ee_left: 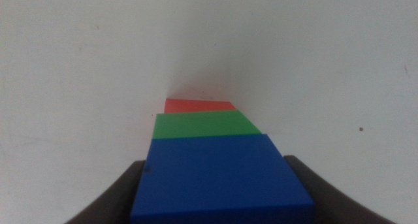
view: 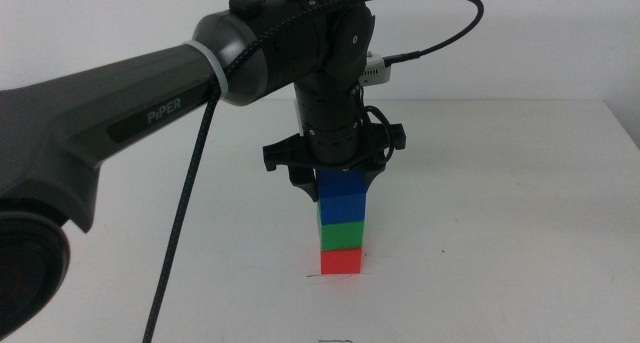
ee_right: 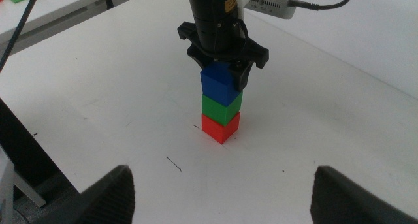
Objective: Stack red cubes first, then green, then blue cubes in a specific spot.
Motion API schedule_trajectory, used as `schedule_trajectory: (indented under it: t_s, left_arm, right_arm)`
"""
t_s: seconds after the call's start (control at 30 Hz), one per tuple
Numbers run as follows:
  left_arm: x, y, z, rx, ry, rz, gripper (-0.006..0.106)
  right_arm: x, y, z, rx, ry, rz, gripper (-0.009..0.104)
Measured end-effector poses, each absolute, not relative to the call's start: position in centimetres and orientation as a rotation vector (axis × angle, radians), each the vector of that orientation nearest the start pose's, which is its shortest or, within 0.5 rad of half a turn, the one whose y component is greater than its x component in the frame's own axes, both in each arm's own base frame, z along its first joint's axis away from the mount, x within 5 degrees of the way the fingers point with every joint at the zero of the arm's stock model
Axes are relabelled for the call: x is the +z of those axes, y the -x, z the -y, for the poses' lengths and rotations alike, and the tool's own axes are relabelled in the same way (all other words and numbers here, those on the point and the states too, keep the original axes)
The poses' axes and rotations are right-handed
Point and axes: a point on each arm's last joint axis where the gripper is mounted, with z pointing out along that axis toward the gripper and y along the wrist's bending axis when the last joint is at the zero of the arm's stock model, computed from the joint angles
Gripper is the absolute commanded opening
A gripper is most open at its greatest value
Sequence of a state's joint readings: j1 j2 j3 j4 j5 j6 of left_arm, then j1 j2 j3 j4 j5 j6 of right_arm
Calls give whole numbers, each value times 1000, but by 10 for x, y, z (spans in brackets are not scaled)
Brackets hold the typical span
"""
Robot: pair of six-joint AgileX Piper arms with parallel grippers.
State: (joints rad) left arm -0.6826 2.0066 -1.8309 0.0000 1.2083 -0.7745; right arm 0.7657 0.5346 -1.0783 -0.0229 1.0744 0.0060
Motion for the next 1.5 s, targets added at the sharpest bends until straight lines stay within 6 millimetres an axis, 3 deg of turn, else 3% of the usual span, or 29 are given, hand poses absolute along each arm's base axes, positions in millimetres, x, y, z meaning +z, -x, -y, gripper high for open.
schedule_trajectory:
  t_s: [0.17,0.33,0.57,0.83,1.07,1.37,1.5]
  left_arm:
    - [275,-334,272,-266,108,-2922,37]
    - [275,-334,272,-263,79,-2921,67]
    - [275,-334,272,-258,25,-2918,92]
    - [276,-334,271,-260,-2,-2912,93]
    - [294,-330,266,-274,-21,-2868,93]
    - [333,-316,255,-334,-76,-2777,93]
    - [366,-302,243,-391,-132,-2686,93]
  right_arm:
    - [427,-36,-32,461,756,-1900,75]
    - [427,-36,-32,461,756,-1900,75]
    - [427,-36,-32,461,756,-1900,75]
    - [427,-36,-32,461,756,-1900,75]
    - [427,-36,-32,461,756,-1900,75]
    - [427,-36,-32,461,756,-1900,75]
    - [427,-36,-32,461,756,-1900,75]
